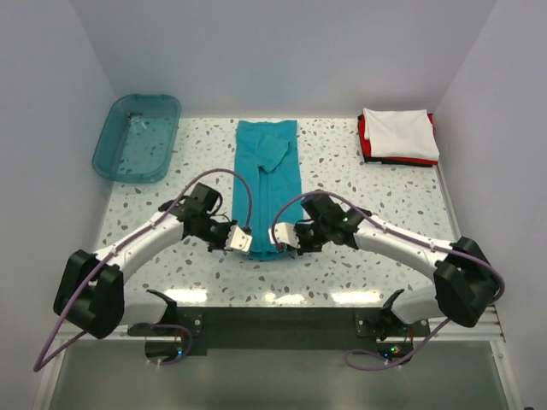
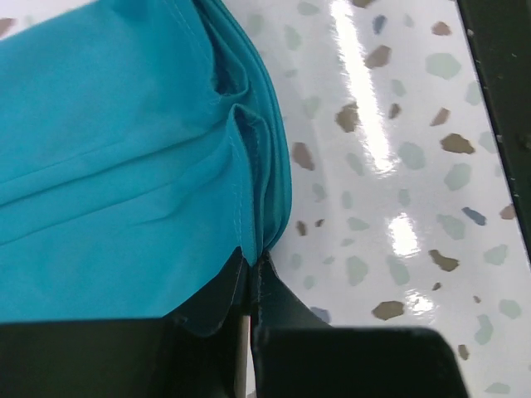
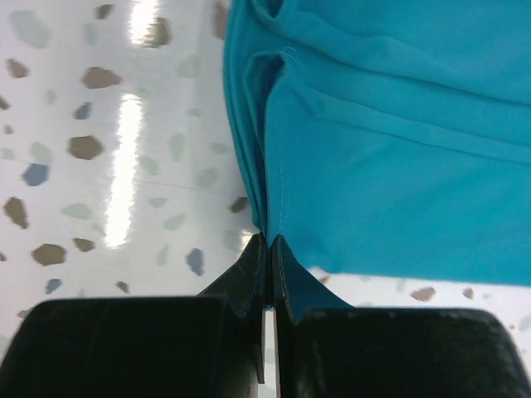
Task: Fold and stack the t-shirts
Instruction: Fold the tshirt
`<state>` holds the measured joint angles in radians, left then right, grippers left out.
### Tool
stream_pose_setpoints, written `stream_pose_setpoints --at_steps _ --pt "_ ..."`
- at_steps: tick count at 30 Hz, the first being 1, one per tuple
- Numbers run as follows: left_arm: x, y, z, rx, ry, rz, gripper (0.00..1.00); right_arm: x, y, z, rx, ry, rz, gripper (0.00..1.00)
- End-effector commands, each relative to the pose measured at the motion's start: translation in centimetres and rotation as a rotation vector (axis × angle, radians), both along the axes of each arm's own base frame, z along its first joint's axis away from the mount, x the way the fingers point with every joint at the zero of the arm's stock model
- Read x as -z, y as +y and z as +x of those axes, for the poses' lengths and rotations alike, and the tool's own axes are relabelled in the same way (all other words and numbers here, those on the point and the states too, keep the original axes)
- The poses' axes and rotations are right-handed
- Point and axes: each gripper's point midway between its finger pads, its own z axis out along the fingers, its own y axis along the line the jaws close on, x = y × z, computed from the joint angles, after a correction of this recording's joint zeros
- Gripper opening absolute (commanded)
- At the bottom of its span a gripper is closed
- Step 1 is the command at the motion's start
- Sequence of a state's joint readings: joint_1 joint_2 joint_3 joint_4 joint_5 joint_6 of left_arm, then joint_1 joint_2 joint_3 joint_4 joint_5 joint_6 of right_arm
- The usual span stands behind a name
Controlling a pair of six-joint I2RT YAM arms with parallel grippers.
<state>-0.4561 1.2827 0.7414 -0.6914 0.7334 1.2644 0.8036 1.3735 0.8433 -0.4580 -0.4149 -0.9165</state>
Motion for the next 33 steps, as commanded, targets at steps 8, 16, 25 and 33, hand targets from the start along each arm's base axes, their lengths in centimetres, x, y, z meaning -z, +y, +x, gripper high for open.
stream_pose_setpoints --at_steps 8,16,25,33 --pt "-4.3 -1.0 10.7 -0.072 0.027 -0.078 0.0 -3.7 0.3 10.7 0.04 -0.03 0.051 0.0" --pt "-4.0 -0.7 18.9 -0.142 0.038 -0.087 0.0 -4.3 0.9 18.7 0.049 -0.067 0.061 0.0" --pt "-2.5 0.2 24.9 -0.181 0.034 -0.07 0.0 -2.7 0.9 24.7 0.063 -0.069 0.045 0.0" --pt "-0.8 1.1 28.9 -0.242 0.012 -0.051 0.05 -0.8 1.4 28.6 0.099 -0.102 0.036 0.0"
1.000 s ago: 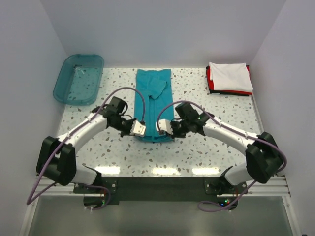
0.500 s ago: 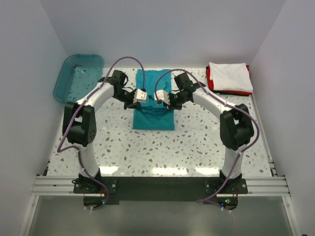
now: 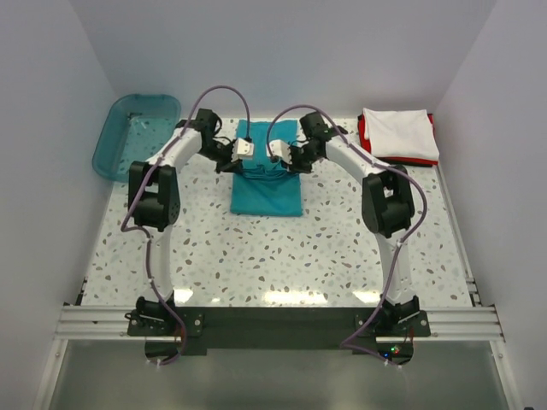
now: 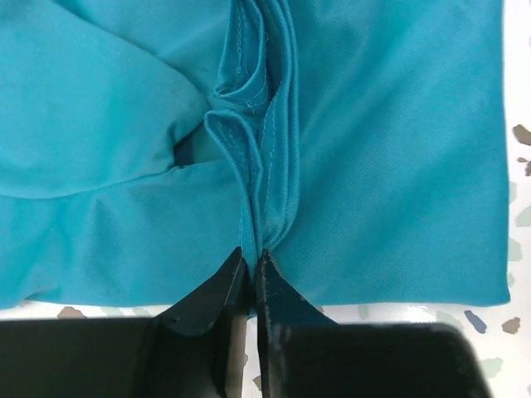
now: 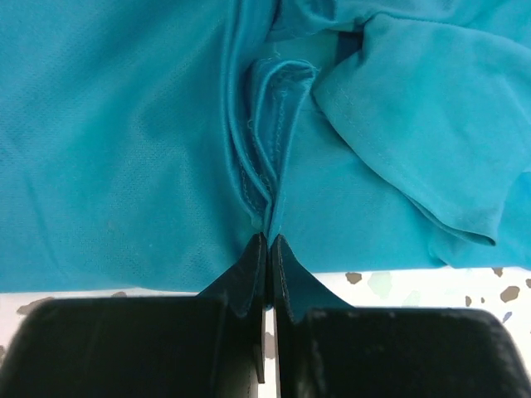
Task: Fold and stack the t-shirts
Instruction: Fold the tshirt
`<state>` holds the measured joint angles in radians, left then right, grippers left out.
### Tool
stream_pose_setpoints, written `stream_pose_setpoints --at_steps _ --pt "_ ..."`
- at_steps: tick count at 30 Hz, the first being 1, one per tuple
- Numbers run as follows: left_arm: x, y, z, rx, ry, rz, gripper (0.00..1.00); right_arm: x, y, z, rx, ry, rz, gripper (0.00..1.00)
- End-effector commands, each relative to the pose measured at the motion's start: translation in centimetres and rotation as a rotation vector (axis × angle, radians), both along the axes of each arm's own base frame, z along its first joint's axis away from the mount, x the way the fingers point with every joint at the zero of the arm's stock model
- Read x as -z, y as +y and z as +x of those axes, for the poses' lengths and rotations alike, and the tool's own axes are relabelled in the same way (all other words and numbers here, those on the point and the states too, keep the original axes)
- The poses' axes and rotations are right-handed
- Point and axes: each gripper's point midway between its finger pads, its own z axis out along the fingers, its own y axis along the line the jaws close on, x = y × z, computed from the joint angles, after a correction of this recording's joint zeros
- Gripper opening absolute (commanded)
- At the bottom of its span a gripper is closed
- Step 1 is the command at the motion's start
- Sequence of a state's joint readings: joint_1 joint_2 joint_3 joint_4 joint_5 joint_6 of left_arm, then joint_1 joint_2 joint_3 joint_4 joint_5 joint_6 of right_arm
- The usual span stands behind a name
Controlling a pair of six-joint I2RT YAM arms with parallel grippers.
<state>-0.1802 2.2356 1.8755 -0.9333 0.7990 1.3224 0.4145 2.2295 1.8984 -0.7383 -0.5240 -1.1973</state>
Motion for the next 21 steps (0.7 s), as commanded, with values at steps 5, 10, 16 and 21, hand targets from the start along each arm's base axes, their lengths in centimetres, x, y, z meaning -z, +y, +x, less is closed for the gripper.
stream_pose_setpoints --at_steps 5,10,16,21 --pt "-0.6 1.2 4.4 -0.15 -0.048 -0.007 0.42 -1.3 0.5 4.1 0.078 -0.131 0.026 0.4" --pt "-4.9 3.3 8.2 -0.339 -0.114 -0.096 0.6 -4.6 -0.9 5.8 0.193 -0.214 0.04 0.53" --pt "-6.6 5.4 4.2 -0.416 -0.055 -0.179 0.61 -6.3 -2.6 0.6 0.173 -0.103 0.055 0.47" --pt "-4.3 4.4 -2.2 -0.331 0.002 -0.165 0.59 -3.7 -1.7 -6.1 0.067 -0.002 0.025 0.38"
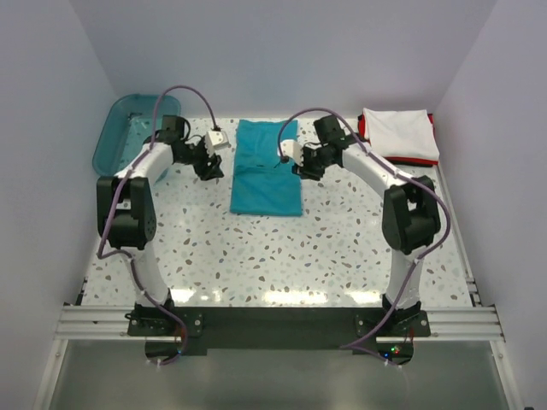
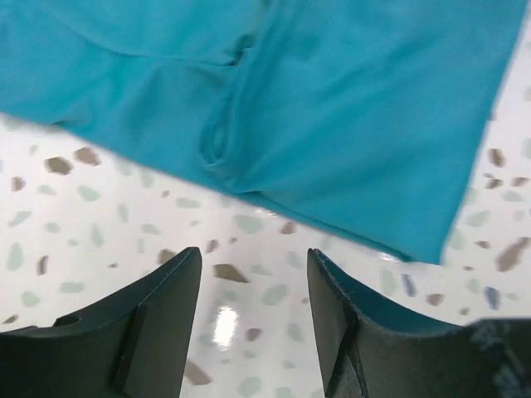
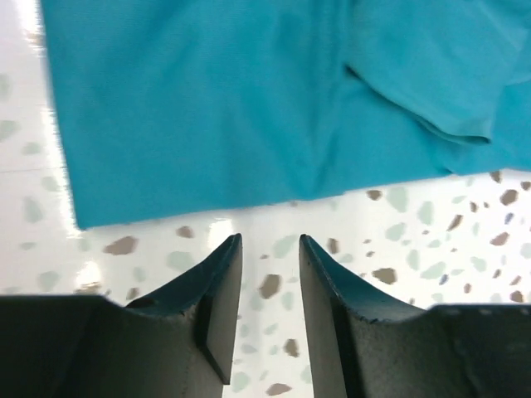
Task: Fold and stack the t-shirts
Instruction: Fold the tshirt
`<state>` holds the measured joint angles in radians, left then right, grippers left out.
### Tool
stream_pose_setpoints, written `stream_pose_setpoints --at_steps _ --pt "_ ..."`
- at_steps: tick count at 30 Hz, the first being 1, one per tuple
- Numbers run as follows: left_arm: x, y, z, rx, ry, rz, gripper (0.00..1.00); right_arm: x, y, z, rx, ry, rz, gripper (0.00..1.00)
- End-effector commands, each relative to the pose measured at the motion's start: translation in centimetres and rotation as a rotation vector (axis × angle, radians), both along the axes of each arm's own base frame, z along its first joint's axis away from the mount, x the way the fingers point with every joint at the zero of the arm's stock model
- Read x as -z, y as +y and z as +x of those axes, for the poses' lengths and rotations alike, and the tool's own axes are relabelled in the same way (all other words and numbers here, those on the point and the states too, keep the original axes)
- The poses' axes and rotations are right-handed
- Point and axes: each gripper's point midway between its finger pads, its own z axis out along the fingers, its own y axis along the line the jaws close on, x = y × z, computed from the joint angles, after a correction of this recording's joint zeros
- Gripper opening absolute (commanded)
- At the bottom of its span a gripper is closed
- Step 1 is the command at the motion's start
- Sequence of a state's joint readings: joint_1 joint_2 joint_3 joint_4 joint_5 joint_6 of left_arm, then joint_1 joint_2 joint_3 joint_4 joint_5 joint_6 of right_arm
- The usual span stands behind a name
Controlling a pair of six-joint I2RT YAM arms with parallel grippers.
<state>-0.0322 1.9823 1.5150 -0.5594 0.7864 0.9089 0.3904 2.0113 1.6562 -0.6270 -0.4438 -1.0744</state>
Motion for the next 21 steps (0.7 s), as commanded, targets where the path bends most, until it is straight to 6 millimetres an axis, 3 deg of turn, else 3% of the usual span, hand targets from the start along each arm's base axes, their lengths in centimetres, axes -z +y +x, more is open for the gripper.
stream_pose_setpoints --at_steps 1,3,5,9,14,21 --pt "-1.4 -2.9 -3.5 0.109 -0.029 -0.062 0.58 1.1 1.4 -6.0 -0.105 0.071 0.01 0.37" --pt "0.1 -3.7 -5.8 0.15 -0.002 -0.055 0.57 1.2 2.0 -7.0 -0.128 0.037 0.008 0.36" --pt "0.4 -4.4 -6.9 0.197 -0.056 -0.018 0.57 2.8 2.2 -8.4 -0.148 0.063 -0.011 0.35" --pt "3.0 -5.1 -9.9 0.286 -0.096 0.051 0.57 4.3 2.7 -8.9 -0.16 0.061 -0.035 0.35" --pt "4.3 -6.0 -11.0 0.366 -0.154 0.102 0.57 6.6 2.4 -9.4 -0.19 0.036 -0.092 0.36" --pt "6.5 -5.3 -11.2 0.381 -0.149 0.172 0.57 8.7 2.3 -9.7 -0.201 0.043 -0.13 0.36"
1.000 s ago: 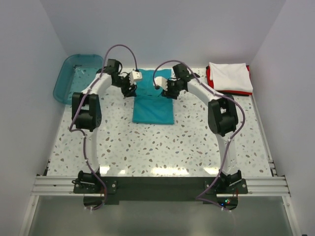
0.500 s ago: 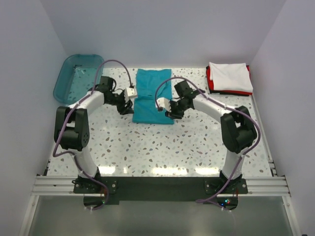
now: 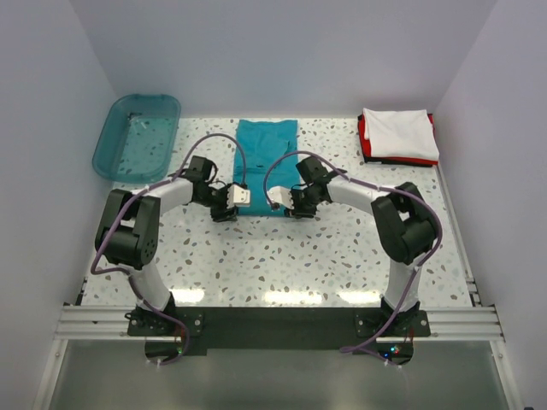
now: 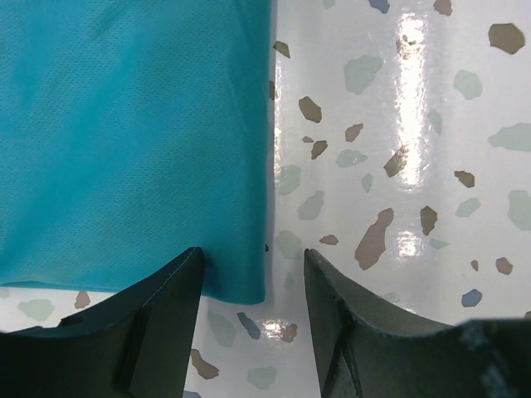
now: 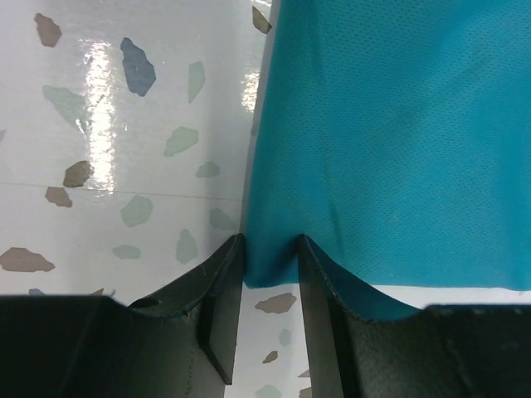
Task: Fold and stack the t-shirts
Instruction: Fold the tshirt
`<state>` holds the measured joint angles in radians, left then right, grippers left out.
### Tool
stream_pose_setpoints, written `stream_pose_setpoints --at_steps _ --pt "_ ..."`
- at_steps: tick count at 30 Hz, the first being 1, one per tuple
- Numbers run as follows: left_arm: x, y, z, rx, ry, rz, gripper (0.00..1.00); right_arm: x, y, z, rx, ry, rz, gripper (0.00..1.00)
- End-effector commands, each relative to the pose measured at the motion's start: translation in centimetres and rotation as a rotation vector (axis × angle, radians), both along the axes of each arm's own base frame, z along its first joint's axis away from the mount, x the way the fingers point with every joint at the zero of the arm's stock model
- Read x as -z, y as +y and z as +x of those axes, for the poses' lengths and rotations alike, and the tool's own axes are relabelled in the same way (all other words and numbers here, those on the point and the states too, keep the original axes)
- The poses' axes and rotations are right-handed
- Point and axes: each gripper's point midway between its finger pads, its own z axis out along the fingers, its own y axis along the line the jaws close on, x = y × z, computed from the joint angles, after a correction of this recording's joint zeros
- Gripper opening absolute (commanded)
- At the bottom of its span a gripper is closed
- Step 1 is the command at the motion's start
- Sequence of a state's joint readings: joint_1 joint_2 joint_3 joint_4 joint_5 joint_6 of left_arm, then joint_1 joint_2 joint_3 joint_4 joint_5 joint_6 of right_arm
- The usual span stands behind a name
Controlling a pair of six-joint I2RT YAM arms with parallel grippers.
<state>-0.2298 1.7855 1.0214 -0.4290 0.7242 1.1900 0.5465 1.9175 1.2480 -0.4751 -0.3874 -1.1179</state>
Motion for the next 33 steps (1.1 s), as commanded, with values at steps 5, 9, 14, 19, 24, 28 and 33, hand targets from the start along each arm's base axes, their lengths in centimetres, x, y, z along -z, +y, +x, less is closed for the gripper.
stream_pose_setpoints --at_steps 5,9,14,19,24,28,33 --pt "0.1 0.3 1.3 0.031 -0.105 0.039 0.48 2.2 -0.2 -0.3 -0.063 -0.043 -0.044 0.33" --pt "0.7 0.3 1.4 0.026 -0.092 0.055 0.23 2.6 -0.5 0.2 -0.043 -0.051 -0.061 0.2" --pt "-1.4 -0.3 2.3 -0.001 -0.082 0.024 0.01 -0.3 0.0 1.1 0.015 -0.06 -0.007 0.0" --pt "-6.6 -0.9 3.7 -0.011 -0.136 -0.039 0.0 -7.9 -0.4 3.9 0.087 -0.114 0.105 0.0" --pt "-10.7 -1.4 5.3 -0.045 -0.175 -0.071 0.0 -12.1 -1.4 5.0 0.08 -0.139 0.155 0.0" --pt "-11.9 -1.6 5.3 -0.063 -0.17 -0.084 0.0 -13.5 -2.0 5.1 0.045 -0.147 0.16 0.0" --pt "-12.6 -2.4 1.6 -0.011 -0.11 -0.08 0.0 -13.1 -3.0 1.5 0.0 -0.103 0.158 0.0"
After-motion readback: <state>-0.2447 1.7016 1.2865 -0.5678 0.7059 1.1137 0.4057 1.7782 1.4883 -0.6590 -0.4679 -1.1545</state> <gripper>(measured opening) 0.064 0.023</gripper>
